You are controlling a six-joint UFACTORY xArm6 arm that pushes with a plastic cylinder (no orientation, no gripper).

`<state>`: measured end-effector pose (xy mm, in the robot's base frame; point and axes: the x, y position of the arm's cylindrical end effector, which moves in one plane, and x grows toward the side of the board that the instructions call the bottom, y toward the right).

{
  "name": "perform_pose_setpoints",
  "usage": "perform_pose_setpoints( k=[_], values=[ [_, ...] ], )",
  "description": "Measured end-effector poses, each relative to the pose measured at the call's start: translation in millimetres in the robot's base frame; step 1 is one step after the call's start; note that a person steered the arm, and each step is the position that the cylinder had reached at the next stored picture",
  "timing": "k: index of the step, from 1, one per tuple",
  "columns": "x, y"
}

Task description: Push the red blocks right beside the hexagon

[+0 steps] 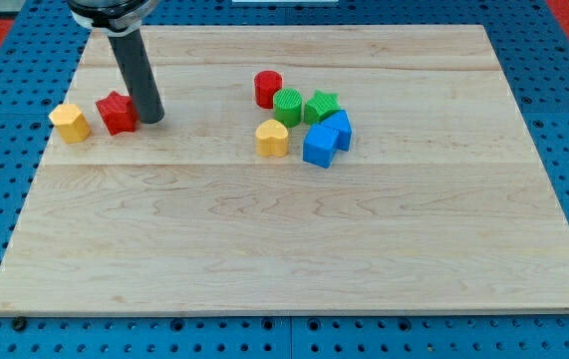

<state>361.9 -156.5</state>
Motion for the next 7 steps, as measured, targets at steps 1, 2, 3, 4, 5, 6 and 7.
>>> perform_pose_setpoints(
  k=[1,2,3,4,5,6,7],
  values=[
    [-71,33],
    [-109,136],
    [-70,211],
    [-35,153],
    [-33,48],
    [-36,-30],
    [-65,-24]
  ],
)
